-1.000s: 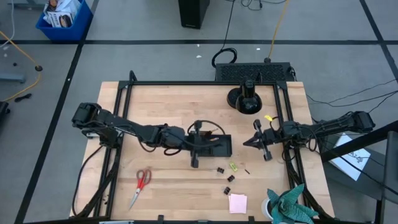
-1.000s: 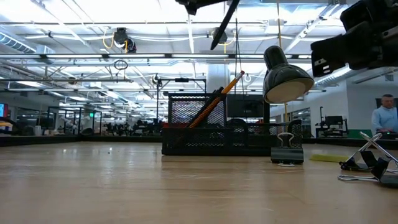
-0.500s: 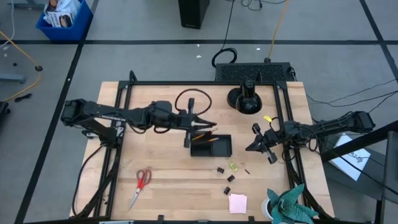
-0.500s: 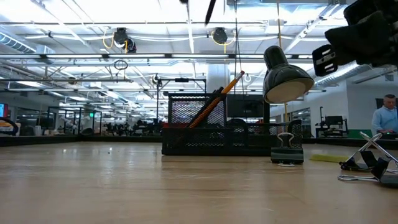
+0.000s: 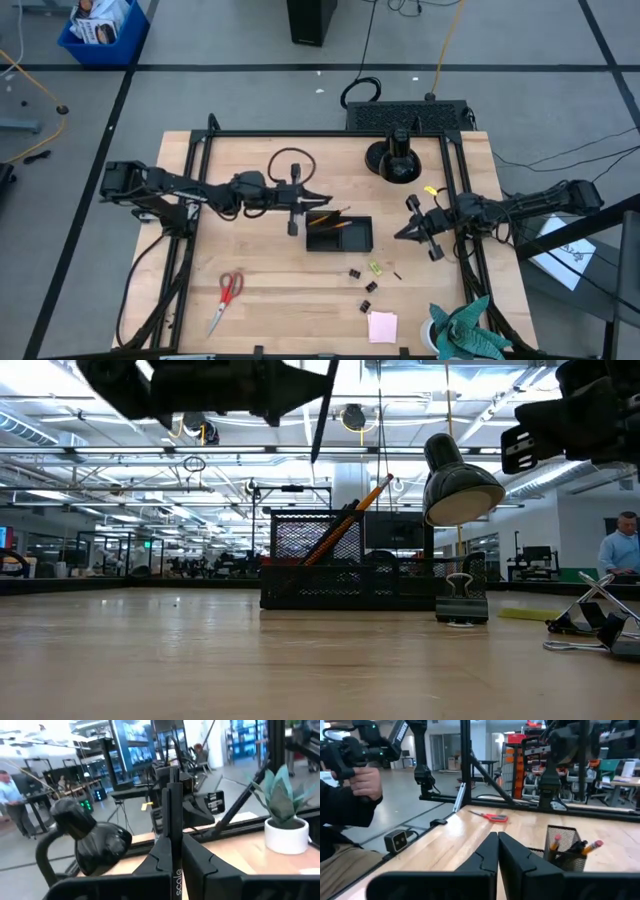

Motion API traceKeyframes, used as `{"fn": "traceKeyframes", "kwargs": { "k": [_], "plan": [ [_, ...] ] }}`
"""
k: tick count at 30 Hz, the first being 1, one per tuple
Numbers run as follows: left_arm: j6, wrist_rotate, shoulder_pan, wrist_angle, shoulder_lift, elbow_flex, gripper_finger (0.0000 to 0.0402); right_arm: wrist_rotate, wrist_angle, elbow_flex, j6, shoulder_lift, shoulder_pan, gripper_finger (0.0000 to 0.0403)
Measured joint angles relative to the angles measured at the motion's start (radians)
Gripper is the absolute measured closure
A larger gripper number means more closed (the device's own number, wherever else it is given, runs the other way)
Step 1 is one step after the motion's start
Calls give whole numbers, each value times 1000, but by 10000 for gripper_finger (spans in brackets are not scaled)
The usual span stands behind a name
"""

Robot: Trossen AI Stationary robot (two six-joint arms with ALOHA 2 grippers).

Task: Pick and place office supplies into organizer
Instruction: Put the black pen into the black desk organizer

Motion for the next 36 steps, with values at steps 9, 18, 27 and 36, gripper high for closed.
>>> {"fn": "traceKeyframes", "kwargs": {
  "k": [9,18,27,36],
  "plan": [
    [-84,-30,-17,-22,11,-38,394,99,21,0,25,0,-14,399],
    [-59,-24,-11,0,71,-40,387,236,39,0,2,-1,-14,399],
    [-44,31,28,96,110,-38,378,367,34,0,-21,0,-15,399],
    [-125,50,43,86,145,-38,390,401,19,0,-24,-1,-15,399]
  ]
}}
